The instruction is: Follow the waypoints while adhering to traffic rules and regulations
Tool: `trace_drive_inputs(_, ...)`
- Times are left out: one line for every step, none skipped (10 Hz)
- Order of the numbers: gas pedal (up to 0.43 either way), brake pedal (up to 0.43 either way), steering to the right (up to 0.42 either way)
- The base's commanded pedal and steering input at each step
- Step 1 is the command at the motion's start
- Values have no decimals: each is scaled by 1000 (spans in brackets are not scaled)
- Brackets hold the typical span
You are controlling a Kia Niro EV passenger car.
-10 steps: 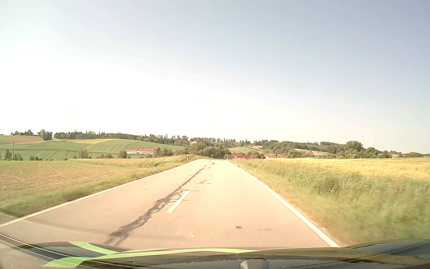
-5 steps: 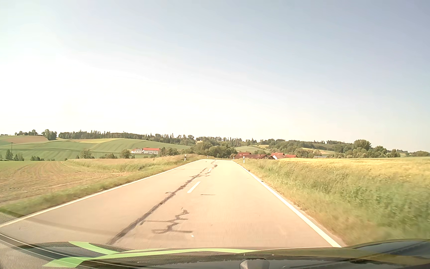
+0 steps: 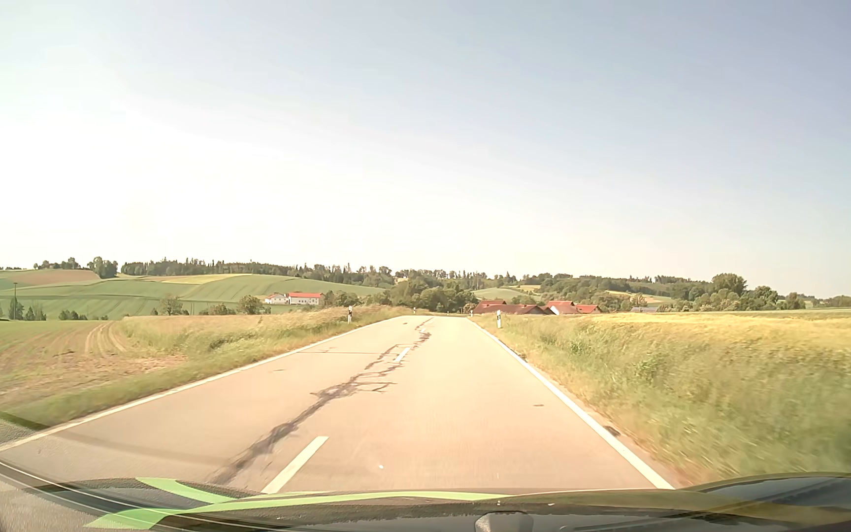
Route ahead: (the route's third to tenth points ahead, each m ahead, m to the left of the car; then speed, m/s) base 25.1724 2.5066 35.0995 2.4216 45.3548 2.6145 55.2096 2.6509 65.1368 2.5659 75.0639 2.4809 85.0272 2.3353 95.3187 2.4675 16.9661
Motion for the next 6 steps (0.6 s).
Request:
trace_drive_inputs(240,0,-10)
trace_drive_inputs(240,0,-11)
trace_drive_inputs(240,0,-10)
trace_drive_inputs(240,0,-10)
trace_drive_inputs(240,0,-10)
trace_drive_inputs(240,0,-9)
